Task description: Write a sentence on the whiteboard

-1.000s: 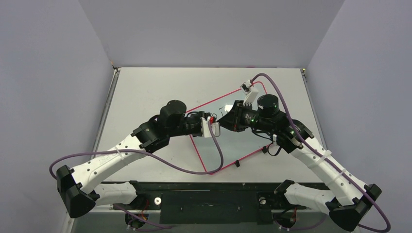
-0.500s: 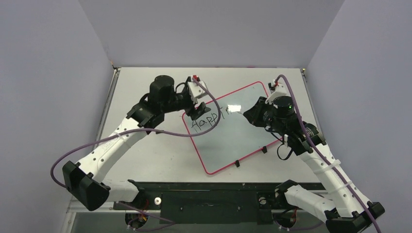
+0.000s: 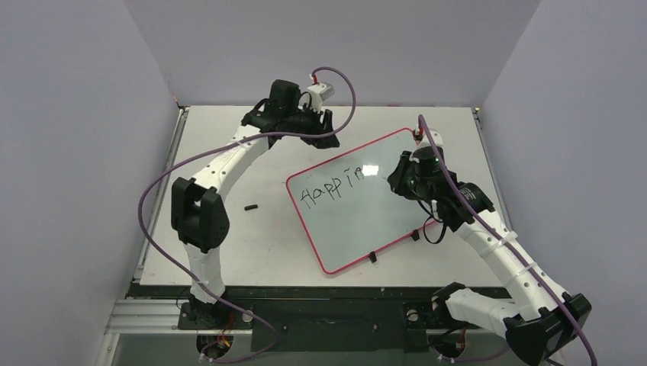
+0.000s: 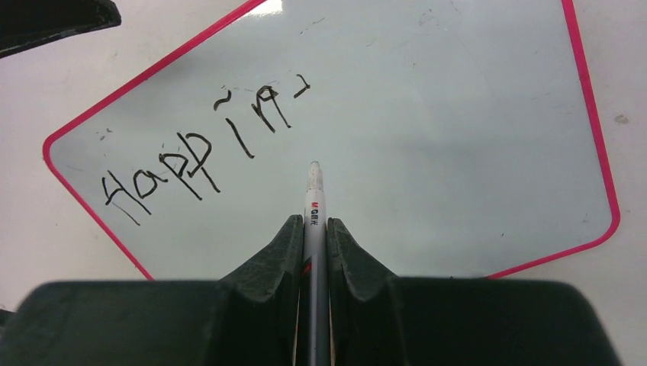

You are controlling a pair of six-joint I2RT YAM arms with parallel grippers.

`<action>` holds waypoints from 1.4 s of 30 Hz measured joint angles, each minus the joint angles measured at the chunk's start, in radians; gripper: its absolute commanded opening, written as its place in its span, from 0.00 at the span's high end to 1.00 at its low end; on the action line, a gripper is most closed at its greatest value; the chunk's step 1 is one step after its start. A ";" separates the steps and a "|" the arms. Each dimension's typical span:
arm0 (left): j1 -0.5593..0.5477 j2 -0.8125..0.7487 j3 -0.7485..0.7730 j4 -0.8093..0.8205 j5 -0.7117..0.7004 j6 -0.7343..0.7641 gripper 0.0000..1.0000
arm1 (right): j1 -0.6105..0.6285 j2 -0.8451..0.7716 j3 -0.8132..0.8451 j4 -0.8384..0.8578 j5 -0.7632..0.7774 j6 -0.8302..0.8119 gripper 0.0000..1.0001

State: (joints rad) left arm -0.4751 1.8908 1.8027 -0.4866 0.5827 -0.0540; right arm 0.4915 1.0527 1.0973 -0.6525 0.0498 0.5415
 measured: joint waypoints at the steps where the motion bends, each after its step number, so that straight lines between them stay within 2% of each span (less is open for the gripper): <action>1: 0.005 0.031 0.027 -0.019 0.010 -0.009 0.53 | 0.000 0.010 0.000 0.001 0.006 -0.003 1.00; 9: 0.024 0.187 0.134 -0.133 0.102 -0.048 0.62 | 0.000 0.092 0.000 0.032 0.025 -0.007 1.00; 23: 0.024 0.253 0.193 -0.177 0.263 -0.058 0.70 | 0.000 0.133 0.006 0.076 0.022 -0.008 1.00; 34: 0.024 0.279 0.195 -0.209 0.310 -0.041 0.99 | 0.000 0.188 0.014 0.146 0.019 -0.002 1.00; 42: 0.026 0.280 0.196 -0.209 0.334 -0.039 1.00 | 0.000 0.257 0.028 0.178 0.013 0.009 1.00</action>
State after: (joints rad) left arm -0.4496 2.1704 1.9987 -0.6956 0.9169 -0.0929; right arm 0.4915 1.3094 1.1252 -0.4747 0.0631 0.5507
